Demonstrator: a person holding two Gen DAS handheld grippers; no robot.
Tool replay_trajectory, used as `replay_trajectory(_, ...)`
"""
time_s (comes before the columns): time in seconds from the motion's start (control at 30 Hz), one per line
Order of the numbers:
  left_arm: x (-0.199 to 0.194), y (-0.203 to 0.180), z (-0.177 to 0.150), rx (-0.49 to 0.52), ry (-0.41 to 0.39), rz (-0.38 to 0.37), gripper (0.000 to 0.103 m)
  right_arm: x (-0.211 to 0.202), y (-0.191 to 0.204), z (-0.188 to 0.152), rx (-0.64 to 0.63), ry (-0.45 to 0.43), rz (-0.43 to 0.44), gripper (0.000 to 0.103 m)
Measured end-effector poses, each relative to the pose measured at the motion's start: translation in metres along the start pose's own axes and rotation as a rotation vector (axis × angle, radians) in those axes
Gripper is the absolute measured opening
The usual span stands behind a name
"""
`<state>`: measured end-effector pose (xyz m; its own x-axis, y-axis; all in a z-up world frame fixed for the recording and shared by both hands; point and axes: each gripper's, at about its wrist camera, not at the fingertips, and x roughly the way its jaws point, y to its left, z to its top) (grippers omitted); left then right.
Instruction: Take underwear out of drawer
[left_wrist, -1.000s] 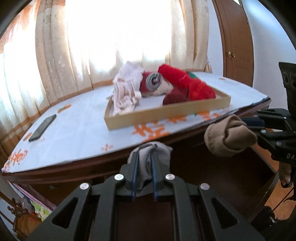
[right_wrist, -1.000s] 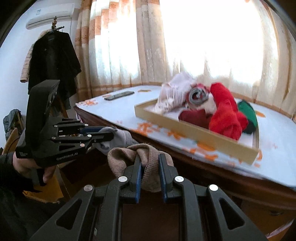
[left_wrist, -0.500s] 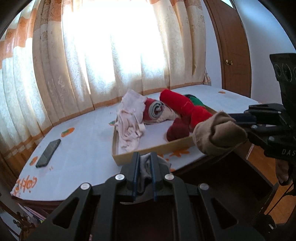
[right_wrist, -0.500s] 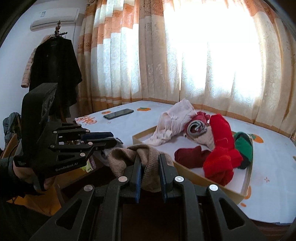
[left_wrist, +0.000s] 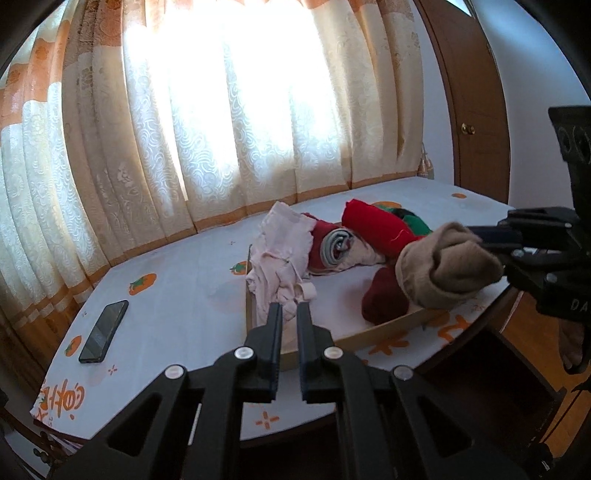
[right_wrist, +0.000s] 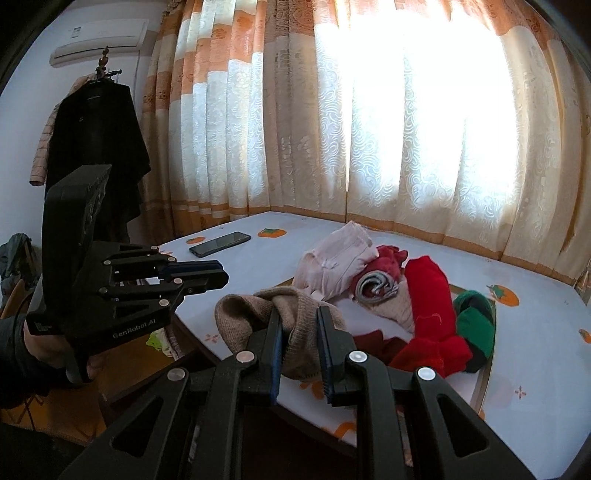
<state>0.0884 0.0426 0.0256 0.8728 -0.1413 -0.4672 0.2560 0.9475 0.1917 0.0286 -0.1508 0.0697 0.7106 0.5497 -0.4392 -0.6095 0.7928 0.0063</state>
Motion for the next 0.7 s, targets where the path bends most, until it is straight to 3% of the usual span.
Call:
replay_trajectory(0.13, 0.007, 0.002, -0.002, -0.007, 0.039, -0.007, 0.005, 0.007, -0.004, 0.006, 0.010, 0.009, -0.005, 0.019)
replay_trajectory(0.2, 0.004, -0.001, -0.009, 0.000, 0.076, -0.055, 0.007, 0.006, -0.005, 0.007, 0.015, 0.004, -0.004, 0.019)
replay_trajectory(0.3, 0.000, -0.018, -0.036, 0.086, 0.164, -0.108, 0.020, 0.004, -0.002, 0.002, 0.003, 0.013, -0.003, 0.019)
replay_trajectory(0.37, 0.001, -0.027, -0.056, 0.127, 0.225, -0.138, 0.044, 0.003, 0.000, -0.004, -0.002, 0.023, 0.003, 0.019)
replay_trajectory(0.4, 0.004, -0.031, -0.068, 0.140, 0.267, -0.156, 0.047, 0.004, 0.000, -0.007, -0.002, 0.026, 0.006, 0.019)
replay_trajectory(0.57, 0.030, -0.051, -0.120, 0.198, 0.469, -0.250, 0.046, 0.007, 0.004, -0.020, 0.007, 0.043, 0.023, 0.019)
replay_trajectory(0.7, 0.052, -0.060, -0.138, 0.193, 0.570, -0.295, 0.046, 0.008, 0.008, -0.026, 0.004, 0.048, 0.028, 0.019)
